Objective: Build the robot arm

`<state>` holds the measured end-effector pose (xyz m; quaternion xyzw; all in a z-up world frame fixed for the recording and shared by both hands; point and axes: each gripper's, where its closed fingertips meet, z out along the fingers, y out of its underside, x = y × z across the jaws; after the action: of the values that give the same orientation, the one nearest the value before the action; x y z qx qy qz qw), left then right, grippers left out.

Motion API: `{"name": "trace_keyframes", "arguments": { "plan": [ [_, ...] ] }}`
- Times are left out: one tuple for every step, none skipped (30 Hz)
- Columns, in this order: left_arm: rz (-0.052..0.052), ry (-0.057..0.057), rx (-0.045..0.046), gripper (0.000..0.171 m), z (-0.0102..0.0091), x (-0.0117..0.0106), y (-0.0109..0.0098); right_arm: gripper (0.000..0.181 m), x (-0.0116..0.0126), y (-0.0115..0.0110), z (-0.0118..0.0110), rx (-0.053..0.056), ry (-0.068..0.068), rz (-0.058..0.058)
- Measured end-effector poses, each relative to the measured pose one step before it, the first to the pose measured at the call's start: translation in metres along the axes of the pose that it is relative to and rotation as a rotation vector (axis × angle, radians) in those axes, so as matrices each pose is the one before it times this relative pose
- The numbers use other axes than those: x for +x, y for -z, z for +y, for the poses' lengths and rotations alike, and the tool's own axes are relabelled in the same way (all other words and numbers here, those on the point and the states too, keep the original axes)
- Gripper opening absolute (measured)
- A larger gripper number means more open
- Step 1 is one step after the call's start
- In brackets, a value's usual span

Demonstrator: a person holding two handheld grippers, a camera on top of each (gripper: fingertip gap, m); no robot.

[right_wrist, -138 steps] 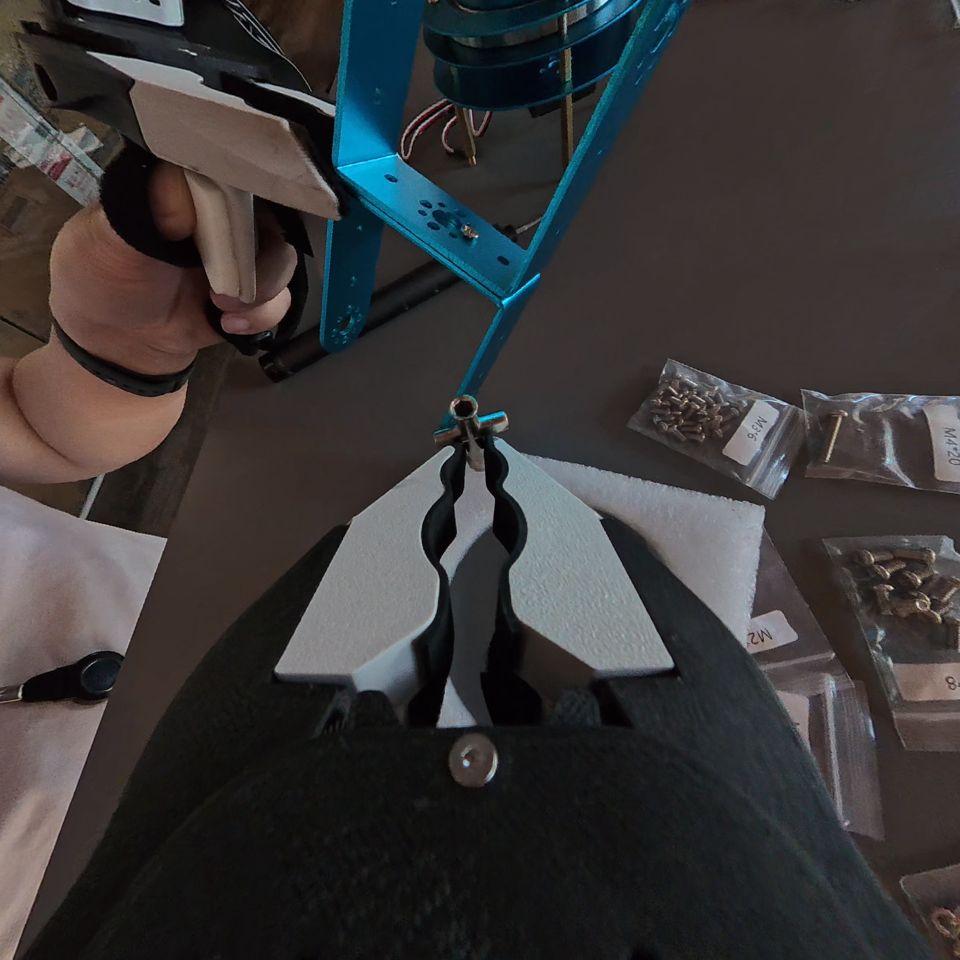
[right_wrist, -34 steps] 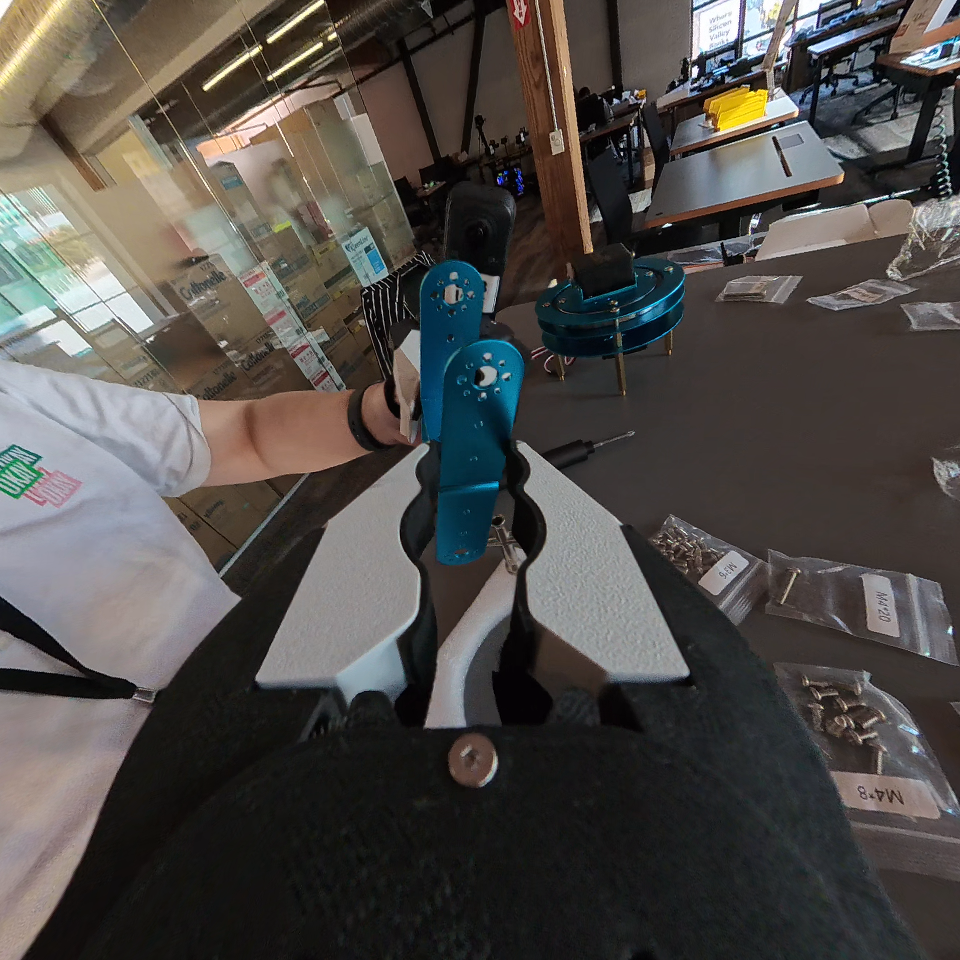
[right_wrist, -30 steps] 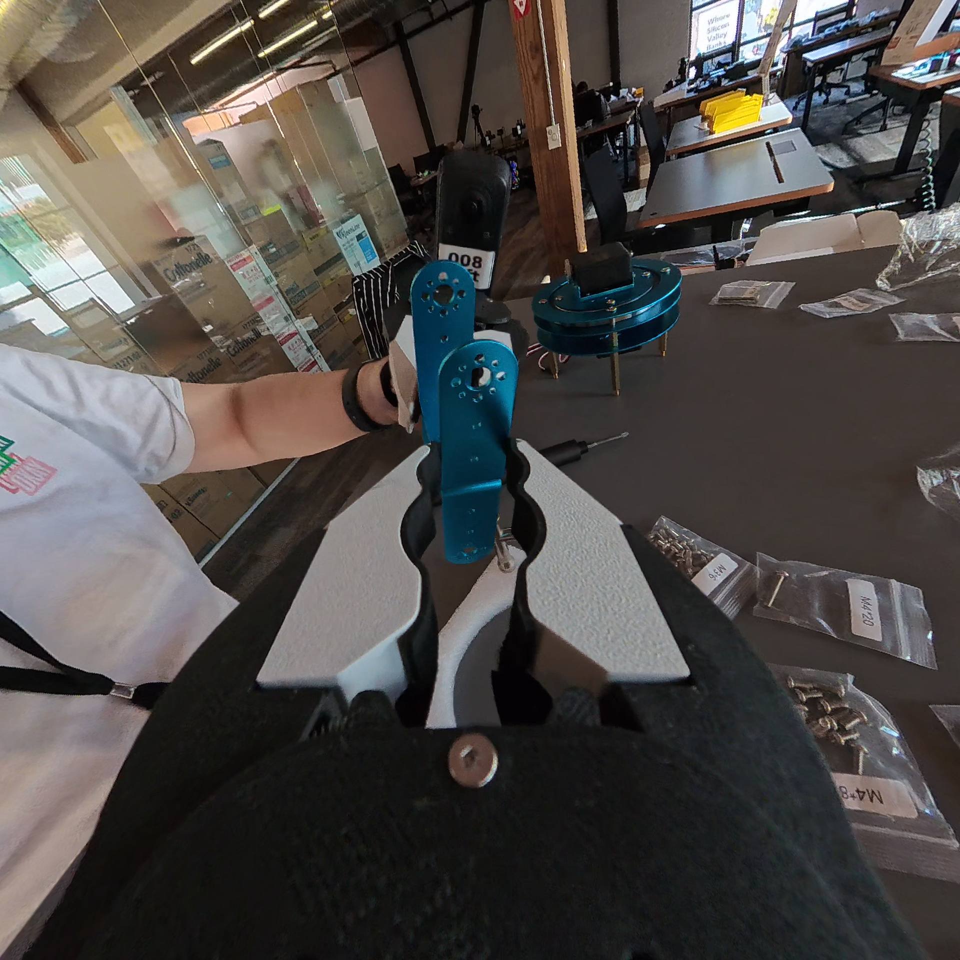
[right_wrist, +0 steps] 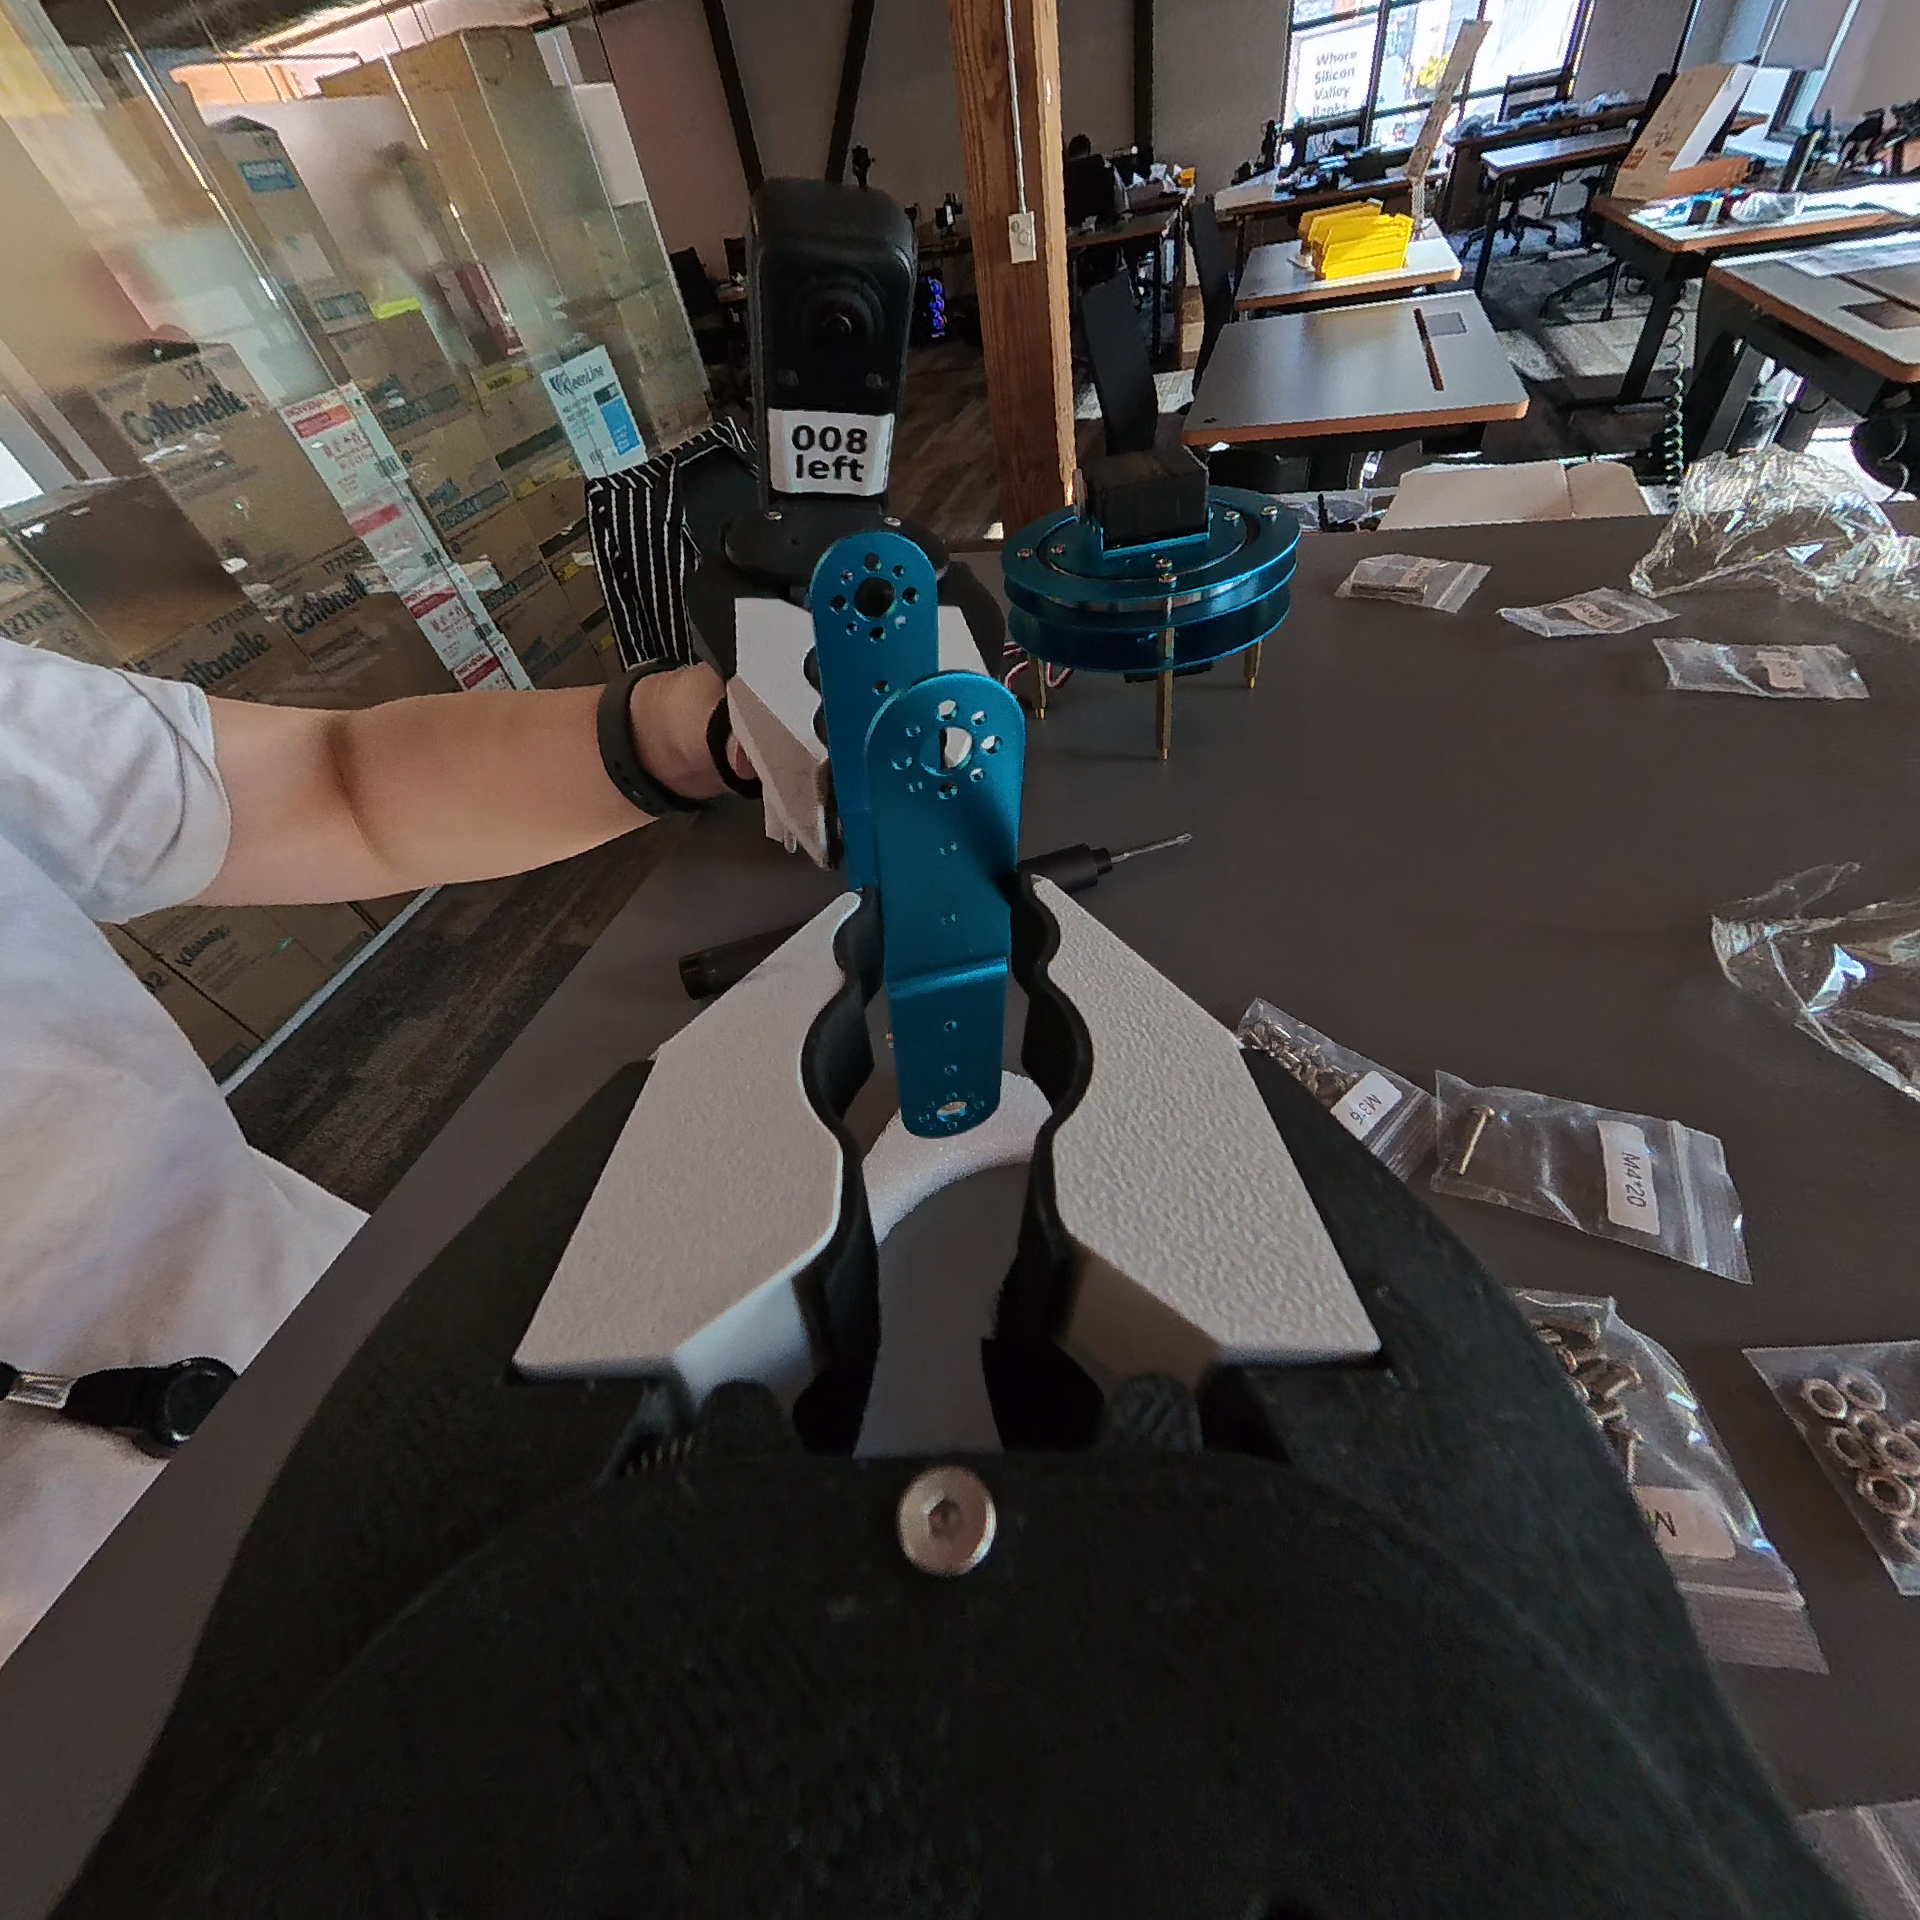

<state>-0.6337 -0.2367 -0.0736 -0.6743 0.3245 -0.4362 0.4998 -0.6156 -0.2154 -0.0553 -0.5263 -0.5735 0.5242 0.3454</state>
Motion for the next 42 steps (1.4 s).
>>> {"name": "trace_keyframes", "arguments": {
  "plan": [
    [-0.0025,0.0017,0.01023,0.026,-0.00126,-0.00024,0.00071,0.024,0.00031,-0.00036,0.00047,-0.0004,-0.0024,0.0024],
    [0.0020,0.0058,0.01371,0.027,-0.00173,0.00031,0.00075,0.024,-0.00023,-0.00025,-0.00013,0.0033,-0.0017,0.0004],
    [0.0042,0.0071,0.01451,0.027,-0.00189,0.00070,0.00048,0.024,-0.00039,-0.00038,-0.00057,0.0044,-0.0071,-0.0009],
    [0.0027,0.0012,0.00631,0.026,-0.00064,0.00076,0.00025,0.024,-0.00052,-0.00024,-0.00182,0.0071,-0.0100,-0.0005],
    [0.0011,-0.0084,-0.00097,0.026,-0.00010,0.00090,0.00009,0.024,-0.00083,-0.00008,-0.00243,0.0094,-0.0070,-0.0019],
    [-0.0064,-0.0160,0.00120,0.026,-0.00117,0.00024,0.00043,0.024,-0.00030,-0.00028,-0.00120,0.0020,-0.0023,0.0004],
    [-0.0101,-0.0201,0.00825,0.026,-0.00238,0.00007,0.00090,0.024,-0.00014,-0.00010,-0.00058,0.0012,0.0035,0.0013],
    [-0.0055,-0.0163,0.01123,0.025,-0.00277,0.00042,0.00080,0.024,-0.00037,-0.00026,-0.00073,0.0022,-0.0058,-0.0033],
    [0.0018,-0.0042,0.01023,0.025,-0.00255,0.00065,0.00034,0.024,-0.00008,-0.00034,-0.00069,0.0004,-0.0183,-0.0077],
    [0.0091,0.0073,0.00417,0.025,-0.00166,0.00056,0.00020,0.024,-0.00004,-0.00024,-0.00103,0.0045,-0.0179,-0.0079],
    [0.0125,0.0107,-0.00439,0.025,-0.00062,-0.00004,-0.00013,0.024,0.00029,0.00008,-0.00137,0.0069,-0.0127,-0.0035],
    [0.0108,0.0091,-0.01311,0.025,0.00067,-0.00106,-0.00053,0.024,0.00130,0.00017,0.00057,-0.0047,-0.0081,0.0057],
    [0.0130,0.0043,-0.02091,0.025,0.00147,-0.00104,-0.00066,0.025,0.00108,0.00024,0.00175,-0.0112,-0.0040,0.0093],
    [0.0171,0.0016,-0.02426,0.025,0.00172,-0.00032,-0.00084,0.025,0.00037,0.00039,0.00136,-0.0050,-0.0065,0.0065],
    [0.0169,0.0002,-0.02269,0.025,0.00147,-0.00033,-0.00102,0.025,0.00037,0.00058,0.00078,-0.0014,-0.0117,0.0047],
    [0.0101,0.0011,-0.01293,0.025,0.00028,-0.00115,-0.00088,0.025,0.00130,0.00064,0.00051,-0.0004,-0.0144,0.0086],
    [0.0069,0.0019,0.00067,0.025,-0.00112,-0.00163,-0.00078,0.025,0.00182,0.00095,-0.00010,0.0027,-0.0093,0.0108],
    [0.0105,0.0015,0.00771,0.025,-0.00181,-0.00140,-0.00081,0.025,0.00142,0.00109,-0.00118,0.0089,-0.0082,0.0070],
    [0.0121,0.0039,0.01171,0.025,-0.00224,-0.00137,-0.00076,0.025,0.00147,0.00096,-0.00152,0.0100,-0.0160,0.0054],
    [0.0157,0.0084,0.01516,0.025,-0.00241,-0.00103,-0.00048,0.025,0.00133,0.00080,-0.00116,0.0078,-0.0177,0.0038],
    [0.0183,0.0128,0.01042,0.025,-0.00158,-0.00095,-0.00049,0.025,0.00094,0.00066,-0.00195,0.0138,-0.0111,0.0032],
    [0.0150,0.0163,0.00146,0.025,-0.00034,-0.00159,-0.00023,0.025,0.00163,0.00007,-0.00037,0.0050,-0.0130,0.0080],
    [0.0126,0.0151,-0.00135,0.025,0.00017,-0.00113,0.00018,0.025,0.00143,-0.00025,0.00046,-0.0022,-0.0122,0.0079],
    [0.0123,0.0102,-0.00144,0.025,0.00039,-0.00015,0.00049,0.025,-0.00007,-0.00064,0.00049,-0.0015,-0.0098,0.0020],
    [0.0037,0.0084,0.00050,0.025,0.00015,-0.00020,0.00089,0.025,0.00015,-0.00072,0.00135,-0.0075,-0.0017,0.0057],
    [-0.0042,0.0016,0.00366,0.025,-0.00032,-0.00041,0.00090,0.025,0.00030,-0.00066,0.00125,-0.0084,0.0063,0.0072],
    [-0.0081,-0.0102,0.00588,0.025,-0.00063,-0.00026,0.00082,0.025,0.00003,-0.00066,0.00071,-0.0052,0.0079,0.0042],
    [-0.0109,-0.0167,0.00931,0.025,-0.00114,-0.00050,0.00076,0.025,0.00034,-0.00053,0.00041,-0.0029,0.0118,0.0062],
    [-0.0095,-0.0151,0.01037,0.025,-0.00127,-0.00064,0.00060,0.025,0.00041,-0.00031,-0.00004,-0.0013,0.0171,0.0072],
    [-0.0051,-0.0101,0.00366,0.025,-0.00044,-0.00022,0.00040,0.025,0.00016,-0.00030,0.00068,-0.0080,0.0174,0.0059],
    [-0.0045,-0.0082,-0.00238,0.025,0.00006,-0.00036,0.00019,0.025,0.00022,-0.00027,0.00071,-0.0046,0.0174,0.0078],
    [-0.0063,-0.0090,-0.00128,0.025,-0.00022,-0.00038,0.00030,0.025,0.00041,-0.00026,0.00007,0.0026,0.0207,0.0095],
    [-0.0067,-0.0120,0.00209,0.025,-0.00085,0.00023,0.00054,0.025,-0.00029,-0.00049,0.00053,0.0021,0.0142,0.0039],
    [-0.0059,-0.0154,0.00152,0.025,-0.00034,0.00071,0.00028,0.025,-0.00074,-0.00029,0.00092,-0.0019,0.0145,0.0030],
    [-0.0059,-0.0141,-0.00352,0.025,0.00071,0.00076,0.00013,0.025,-0.00051,-0.00006,0.00101,-0.0054,0.0177,0.0050],
    [-0.0044,-0.0128,-0.00059,0.025,0.00019,0.00071,0.00013,0.024,-0.00046,-0.00001,0.00049,-0.0094,0.0142,0.0061],
    [-0.0004,-0.0111,0.00561,0.025,-0.00054,0.00061,0.00029,0.024,-0.00078,0.00001,-0.00011,-0.0104,0.0034,0.0035],
    [0.0033,0.0000,0.00821,0.025,-0.00033,-0.00007,-0.00019,0.024,0.00000,0.00040,-0.00059,-0.0097,0.0032,0.0108],
    [0.0095,0.0137,0.00726,0.025,0.00020,-0.00008,-0.00068,0.024,0.00007,0.00094,-0.00058,-0.0110,0.0127,0.0127],
    [0.0134,0.0177,0.00041,0.025,0.00097,0.00059,-0.00095,0.024,-0.00067,0.00131,0.00014,-0.0157,0.0091,0.0082],
    [0.0106,0.0126,-0.00608,0.025,0.00162,0.00103,-0.00106,0.025,-0.00094,0.00124,0.00081,-0.0193,0.0023,0.0091],
    [0.0070,0.0000,-0.00456,0.025,0.00061,0.00176,-0.00081,0.025,-0.00162,0.00132,0.00031,-0.0085,0.0054,0.0072]
  ]
}}
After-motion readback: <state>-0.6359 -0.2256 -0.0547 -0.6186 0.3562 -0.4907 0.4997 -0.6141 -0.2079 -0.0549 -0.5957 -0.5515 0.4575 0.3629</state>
